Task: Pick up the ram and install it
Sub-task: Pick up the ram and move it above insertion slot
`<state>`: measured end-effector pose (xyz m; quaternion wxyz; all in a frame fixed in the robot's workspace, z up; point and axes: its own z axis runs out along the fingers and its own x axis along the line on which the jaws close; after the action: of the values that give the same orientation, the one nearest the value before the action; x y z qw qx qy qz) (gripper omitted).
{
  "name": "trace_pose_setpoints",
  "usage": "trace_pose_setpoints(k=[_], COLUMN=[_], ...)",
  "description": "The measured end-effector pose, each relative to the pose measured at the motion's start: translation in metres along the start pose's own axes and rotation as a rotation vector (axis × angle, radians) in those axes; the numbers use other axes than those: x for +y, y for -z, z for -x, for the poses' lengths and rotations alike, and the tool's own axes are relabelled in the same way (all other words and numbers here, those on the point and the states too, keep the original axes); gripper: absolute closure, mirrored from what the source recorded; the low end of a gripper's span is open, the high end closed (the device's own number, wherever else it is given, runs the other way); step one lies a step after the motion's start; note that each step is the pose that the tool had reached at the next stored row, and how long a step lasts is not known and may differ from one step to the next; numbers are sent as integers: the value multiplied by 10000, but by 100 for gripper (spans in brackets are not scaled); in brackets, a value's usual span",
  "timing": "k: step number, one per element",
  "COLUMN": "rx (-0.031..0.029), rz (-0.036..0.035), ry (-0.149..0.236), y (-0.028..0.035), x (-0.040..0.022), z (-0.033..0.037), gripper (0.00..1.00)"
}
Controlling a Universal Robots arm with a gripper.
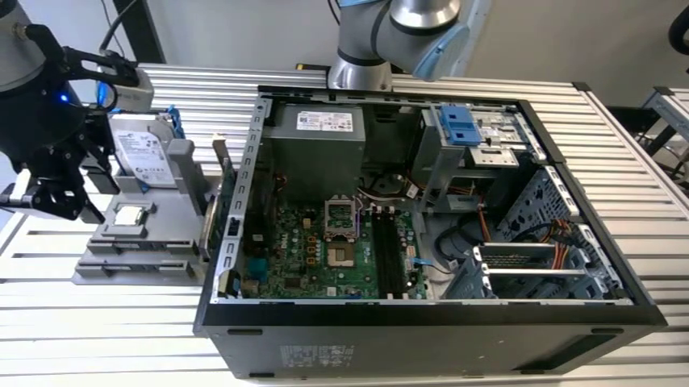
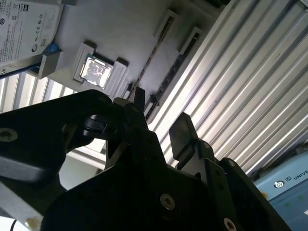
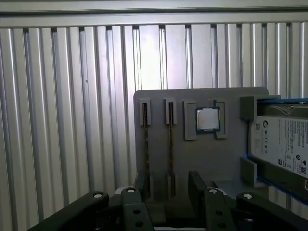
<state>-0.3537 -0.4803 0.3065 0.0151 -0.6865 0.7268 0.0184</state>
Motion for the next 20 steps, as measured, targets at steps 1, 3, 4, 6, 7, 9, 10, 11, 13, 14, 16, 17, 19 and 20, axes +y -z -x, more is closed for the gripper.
trace_pose_setpoints(k=[1, 3, 4, 6, 7, 9, 10, 11, 13, 14, 16, 17, 19, 20], rx=[-1, -1, -1, -2, -2, -3, -3, -2, -1, -1, -1, -1, -2, -1], rz=[-2, -1, -2, -2, -2, -4, -3, -2, -1, -1, -1, -1, -2, -1], ry=[1, 1, 1, 1, 1, 1, 1, 1, 0, 0, 0, 0, 1, 1], y=[-2, -3, -3, -4, -4, -13, -18, -23, -35, -42, -53, -59, -69, -72], x=[1, 2, 2, 3, 3, 4, 5, 7, 14, 17, 24, 27, 33, 35], z=[0, 0, 0, 0, 0, -1, -1, -1, -2, -3, -4, -4, -5, -6], gripper=[0, 0, 0, 0, 0, 0, 0, 0, 0, 0, 0, 0, 0, 0])
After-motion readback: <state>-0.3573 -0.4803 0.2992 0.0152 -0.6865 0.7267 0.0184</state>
